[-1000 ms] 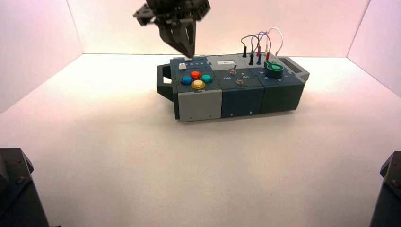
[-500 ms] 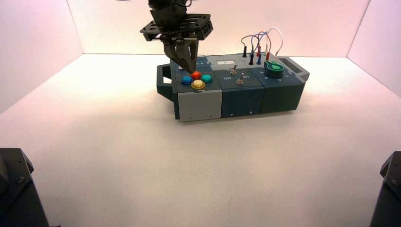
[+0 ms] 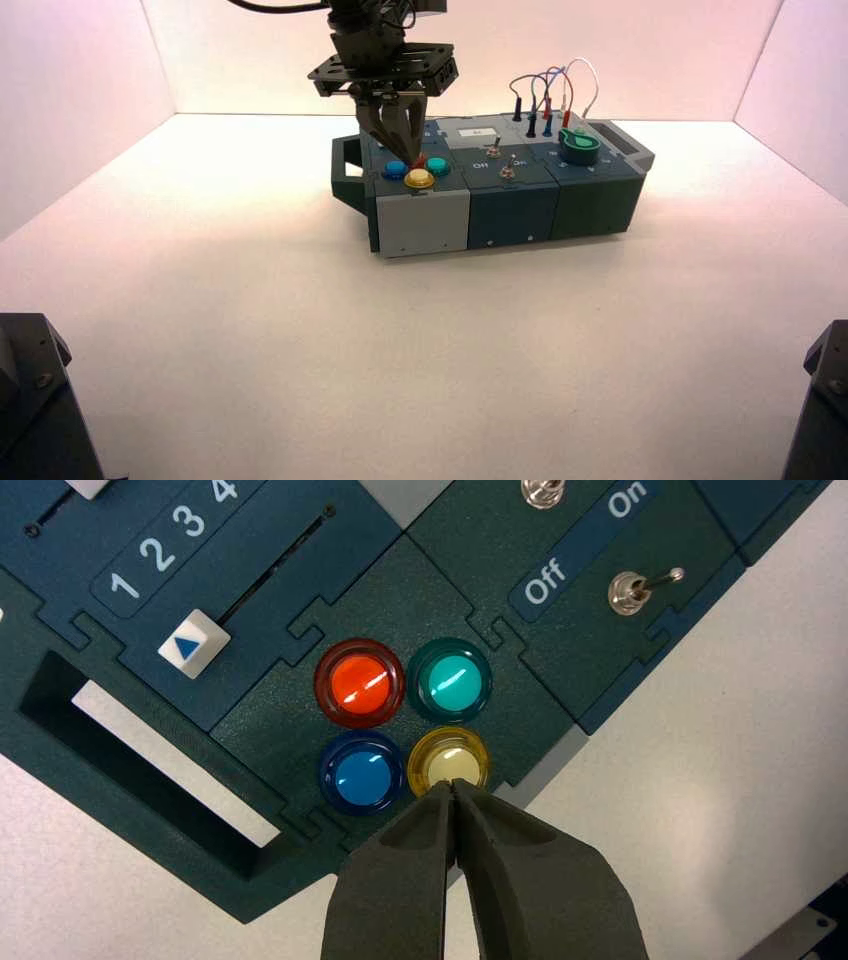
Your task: Push the yellow button with the left gripper.
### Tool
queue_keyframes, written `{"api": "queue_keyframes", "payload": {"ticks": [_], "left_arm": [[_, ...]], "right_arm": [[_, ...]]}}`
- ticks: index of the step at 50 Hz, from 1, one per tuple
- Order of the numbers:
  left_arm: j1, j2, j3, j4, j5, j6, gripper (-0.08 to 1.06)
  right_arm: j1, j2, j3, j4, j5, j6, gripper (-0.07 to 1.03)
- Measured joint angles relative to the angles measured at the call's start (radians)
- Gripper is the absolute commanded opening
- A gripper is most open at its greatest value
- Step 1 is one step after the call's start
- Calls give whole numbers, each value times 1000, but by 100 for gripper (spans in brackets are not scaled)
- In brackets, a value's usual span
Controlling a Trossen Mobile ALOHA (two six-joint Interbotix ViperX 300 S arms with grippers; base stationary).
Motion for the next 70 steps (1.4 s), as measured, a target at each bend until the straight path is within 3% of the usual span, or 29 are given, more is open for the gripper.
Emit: {"api": "queue_keyframes", "payload": {"ticks": [70], "left_arm": [[-6,60,-37,-6,26,0,-3]], "right_arm": [[-12,-14,15,-6,2,0,30]]}}
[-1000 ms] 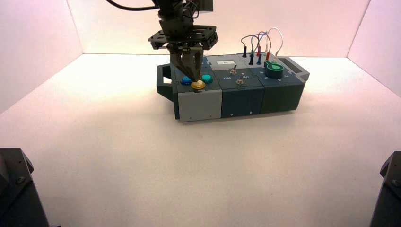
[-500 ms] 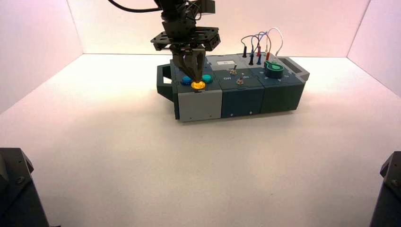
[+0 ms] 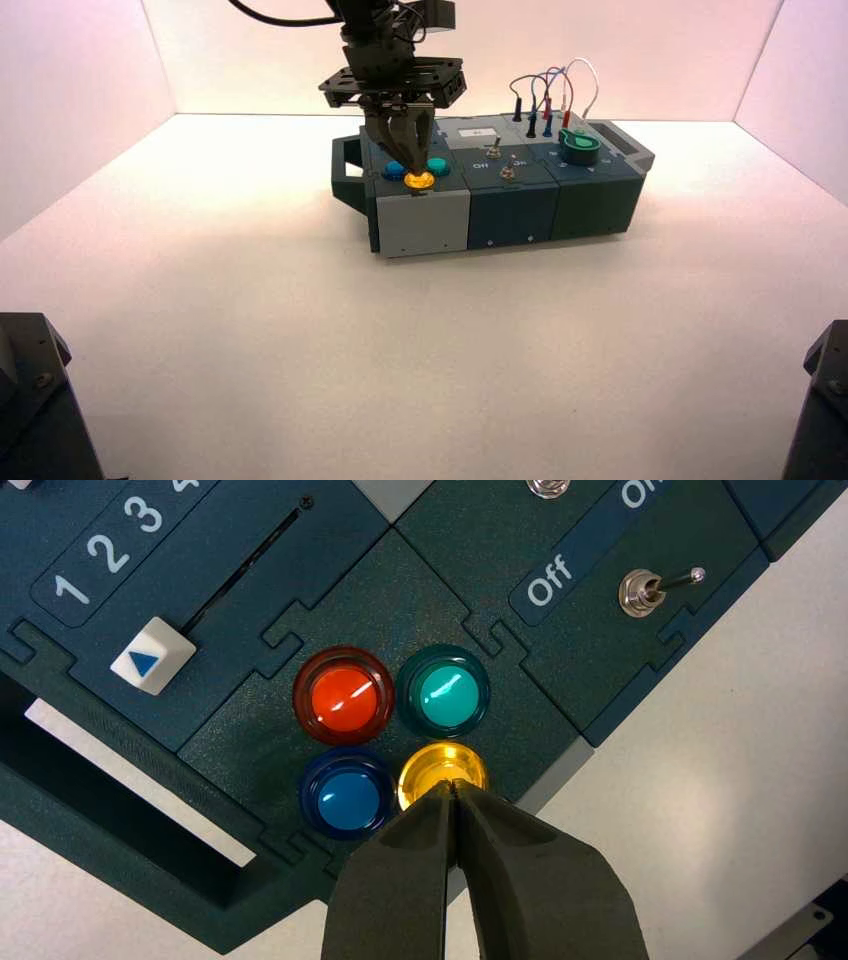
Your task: Push the yellow button with the left gripper.
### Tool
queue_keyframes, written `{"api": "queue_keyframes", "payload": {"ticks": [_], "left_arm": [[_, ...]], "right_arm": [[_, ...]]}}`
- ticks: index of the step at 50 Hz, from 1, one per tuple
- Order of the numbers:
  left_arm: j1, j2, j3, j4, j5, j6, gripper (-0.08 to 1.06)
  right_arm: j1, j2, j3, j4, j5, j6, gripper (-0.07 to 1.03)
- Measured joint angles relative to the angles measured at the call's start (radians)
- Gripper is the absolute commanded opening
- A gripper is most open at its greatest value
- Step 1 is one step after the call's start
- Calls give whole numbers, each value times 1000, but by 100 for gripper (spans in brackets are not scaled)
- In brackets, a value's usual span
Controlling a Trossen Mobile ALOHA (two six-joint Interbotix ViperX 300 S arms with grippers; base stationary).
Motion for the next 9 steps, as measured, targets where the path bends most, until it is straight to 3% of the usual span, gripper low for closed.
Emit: {"api": "queue_keyframes", "payload": {"ticks": [9], "left_arm": [[0,0,-2,2,0,0,-3]], "right_arm": [[-2,-17,12,-2,0,0,30]]}}
